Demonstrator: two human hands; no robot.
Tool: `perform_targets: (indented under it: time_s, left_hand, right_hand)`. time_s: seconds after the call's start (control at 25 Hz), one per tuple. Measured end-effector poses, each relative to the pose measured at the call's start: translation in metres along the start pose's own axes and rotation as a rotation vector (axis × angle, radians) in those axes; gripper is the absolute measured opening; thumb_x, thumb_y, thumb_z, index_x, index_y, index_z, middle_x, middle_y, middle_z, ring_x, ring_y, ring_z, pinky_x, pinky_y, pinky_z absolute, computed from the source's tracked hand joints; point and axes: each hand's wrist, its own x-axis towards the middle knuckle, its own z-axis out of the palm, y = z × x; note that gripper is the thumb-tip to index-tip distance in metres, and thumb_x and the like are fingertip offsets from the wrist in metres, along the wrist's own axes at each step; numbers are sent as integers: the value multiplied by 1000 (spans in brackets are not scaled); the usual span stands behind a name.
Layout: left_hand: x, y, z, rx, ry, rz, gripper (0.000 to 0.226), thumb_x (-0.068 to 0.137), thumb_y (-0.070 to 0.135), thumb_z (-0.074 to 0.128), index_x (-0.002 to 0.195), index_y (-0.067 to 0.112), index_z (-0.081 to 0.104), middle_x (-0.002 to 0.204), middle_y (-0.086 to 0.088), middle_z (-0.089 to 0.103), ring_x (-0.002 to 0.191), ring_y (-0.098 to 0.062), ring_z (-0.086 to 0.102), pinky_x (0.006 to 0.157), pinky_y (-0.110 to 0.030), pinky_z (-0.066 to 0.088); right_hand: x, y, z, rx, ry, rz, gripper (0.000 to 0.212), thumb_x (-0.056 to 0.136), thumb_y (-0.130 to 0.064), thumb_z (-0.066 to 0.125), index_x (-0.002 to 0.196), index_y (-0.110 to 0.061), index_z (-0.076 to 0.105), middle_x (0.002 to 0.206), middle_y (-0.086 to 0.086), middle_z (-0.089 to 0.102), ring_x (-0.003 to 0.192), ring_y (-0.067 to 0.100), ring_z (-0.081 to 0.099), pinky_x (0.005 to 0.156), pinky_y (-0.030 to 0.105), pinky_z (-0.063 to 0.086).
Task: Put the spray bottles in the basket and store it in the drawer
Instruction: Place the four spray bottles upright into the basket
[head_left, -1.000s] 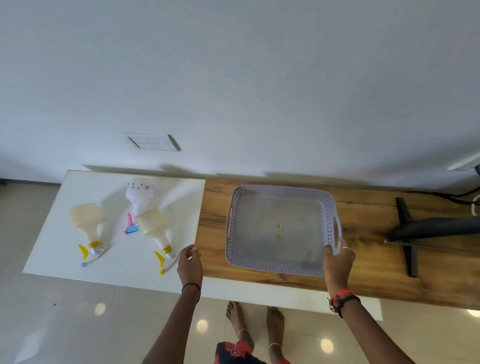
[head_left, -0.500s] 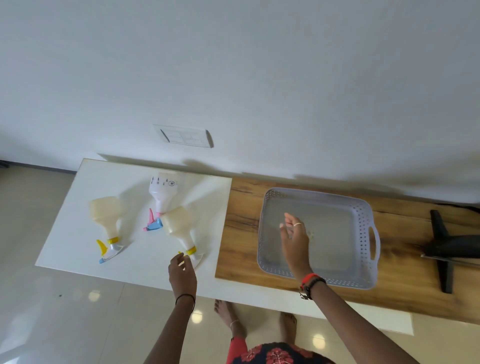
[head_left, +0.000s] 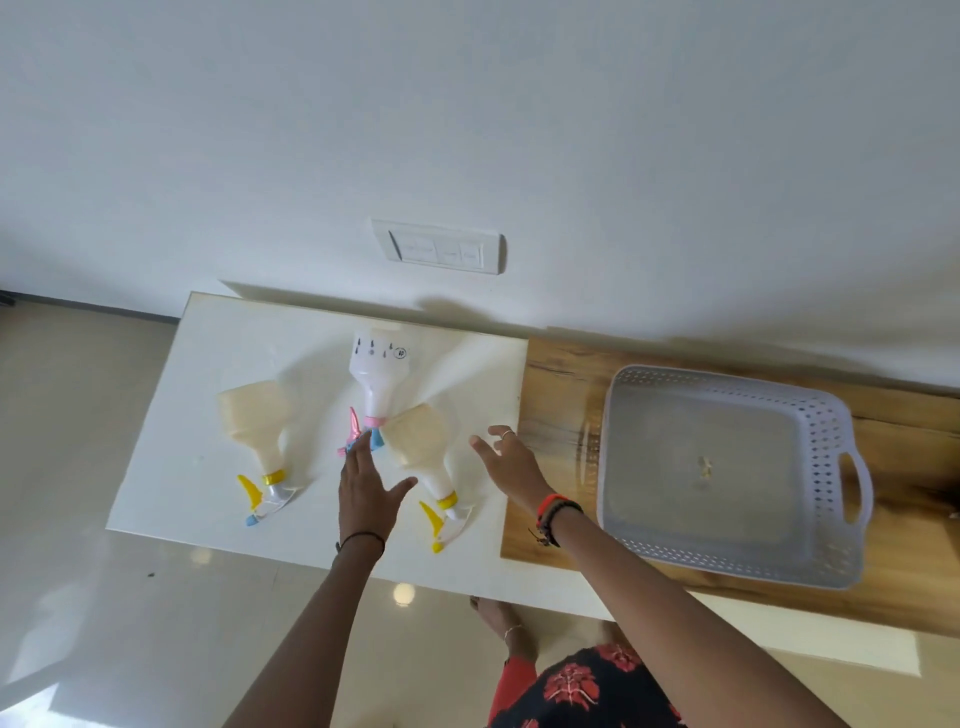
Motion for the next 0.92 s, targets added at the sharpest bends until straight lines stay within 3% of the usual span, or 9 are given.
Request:
perform_targets:
  time_s: [0.2, 0.4, 0.56, 0.64, 0.76, 0.92]
  left_hand:
    - [32, -7, 1, 140, -193, 203, 104, 64, 23, 84, 148, 10, 24, 154, -8, 31, 143, -27, 28, 116, -39, 27]
    - [49, -15, 4, 205, -174, 247, 92, 65, 28, 83, 141, 12, 33, 148, -5, 40, 141, -26, 33, 113, -40, 33]
    - [50, -16, 2, 172, -169, 170, 87, 61, 42, 83, 132, 17, 40, 137, -1, 48, 119, -28, 52, 86, -40, 50]
    - [47, -18, 1, 140, -161, 125, 88, 58, 50, 82, 130, 18, 42, 134, -1, 49, 118, -27, 52, 85, -40, 49]
    - [41, -22, 1, 46, -184, 70, 88, 54, 55, 82, 126, 20, 46, 125, 0, 53, 115, -22, 51, 85, -34, 47]
    - [32, -22, -2, -53, -248, 31, 82, 50, 58, 83, 117, 22, 50, 115, 3, 58, 102, -17, 53, 80, -30, 46]
  right_hand:
    - [24, -12, 33, 76, -96, 95, 56, 97, -49, 38, 141, -15, 40, 142, 8, 49, 131, 22, 46, 100, 27, 36]
    - [35, -17, 48, 182, -126, 111, 50, 99, -43, 35, 138, -13, 45, 141, 6, 50, 131, 21, 45, 102, 27, 34]
    - [41, -19, 48, 148, -145, 73, 54, 98, -47, 34, 134, -9, 50, 119, 1, 52, 114, 17, 47, 108, 34, 34]
    - [43, -17, 44, 66, -182, 54, 57, 98, -50, 33, 133, -10, 52, 114, -1, 52, 114, 18, 48, 109, 35, 33]
    - [42, -12, 36, -39, -243, 31, 60, 98, -52, 30, 126, -6, 56, 122, 10, 61, 122, 26, 53, 108, 38, 37]
    - [38, -12, 21, -111, -303, 21, 65, 96, -54, 33, 123, 0, 56, 100, 5, 58, 115, 31, 59, 102, 38, 42]
